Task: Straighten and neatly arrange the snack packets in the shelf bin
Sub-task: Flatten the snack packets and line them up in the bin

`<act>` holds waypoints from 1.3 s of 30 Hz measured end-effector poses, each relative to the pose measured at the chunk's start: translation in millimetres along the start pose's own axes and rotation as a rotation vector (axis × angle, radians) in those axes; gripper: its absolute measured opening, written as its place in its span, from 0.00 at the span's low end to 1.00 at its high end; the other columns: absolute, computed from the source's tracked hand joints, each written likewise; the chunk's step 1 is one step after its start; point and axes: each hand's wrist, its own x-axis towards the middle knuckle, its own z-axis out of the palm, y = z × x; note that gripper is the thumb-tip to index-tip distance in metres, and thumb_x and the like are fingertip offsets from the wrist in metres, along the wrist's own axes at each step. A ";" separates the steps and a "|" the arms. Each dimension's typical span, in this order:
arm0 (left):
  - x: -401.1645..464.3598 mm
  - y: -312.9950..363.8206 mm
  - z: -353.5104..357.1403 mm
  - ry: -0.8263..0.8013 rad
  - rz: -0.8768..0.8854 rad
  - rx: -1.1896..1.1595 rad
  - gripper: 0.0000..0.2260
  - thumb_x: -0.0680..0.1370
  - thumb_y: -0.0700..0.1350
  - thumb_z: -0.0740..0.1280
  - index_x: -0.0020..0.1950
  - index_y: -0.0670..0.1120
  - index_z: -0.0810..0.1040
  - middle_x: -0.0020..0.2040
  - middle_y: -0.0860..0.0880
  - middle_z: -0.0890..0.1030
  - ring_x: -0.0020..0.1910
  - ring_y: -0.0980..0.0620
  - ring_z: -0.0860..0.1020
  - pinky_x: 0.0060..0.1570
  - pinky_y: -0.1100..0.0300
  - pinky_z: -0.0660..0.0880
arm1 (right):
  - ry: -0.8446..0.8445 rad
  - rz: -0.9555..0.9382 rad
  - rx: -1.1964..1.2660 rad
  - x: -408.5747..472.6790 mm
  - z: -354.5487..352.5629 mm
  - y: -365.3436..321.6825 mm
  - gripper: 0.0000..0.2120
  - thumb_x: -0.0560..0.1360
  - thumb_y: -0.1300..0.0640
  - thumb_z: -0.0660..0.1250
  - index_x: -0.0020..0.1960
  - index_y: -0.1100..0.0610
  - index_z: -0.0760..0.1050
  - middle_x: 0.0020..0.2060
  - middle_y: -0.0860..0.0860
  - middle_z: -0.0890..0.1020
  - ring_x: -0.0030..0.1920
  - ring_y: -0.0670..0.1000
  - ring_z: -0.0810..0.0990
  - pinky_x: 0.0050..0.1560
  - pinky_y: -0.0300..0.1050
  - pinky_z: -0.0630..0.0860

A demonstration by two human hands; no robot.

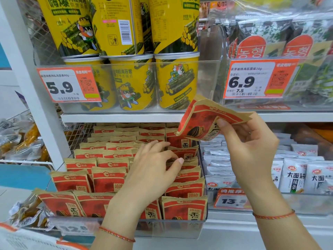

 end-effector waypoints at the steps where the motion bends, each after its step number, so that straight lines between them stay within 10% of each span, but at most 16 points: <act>1: 0.0 0.1 0.3 0.010 0.015 0.007 0.18 0.82 0.59 0.55 0.64 0.56 0.78 0.71 0.58 0.69 0.73 0.56 0.58 0.76 0.51 0.50 | 0.019 -0.031 -0.024 -0.7 0.1 -0.4 0.11 0.74 0.60 0.69 0.47 0.42 0.75 0.40 0.35 0.82 0.42 0.39 0.81 0.45 0.34 0.75; 39: 3.5 -2.6 3.9 -0.074 0.027 -0.002 0.17 0.83 0.58 0.50 0.66 0.56 0.71 0.75 0.55 0.66 0.79 0.56 0.46 0.75 0.56 0.39 | -0.241 0.004 -0.156 -14.4 16.9 29.3 0.07 0.76 0.60 0.67 0.47 0.48 0.73 0.40 0.32 0.80 0.46 0.38 0.81 0.47 0.36 0.78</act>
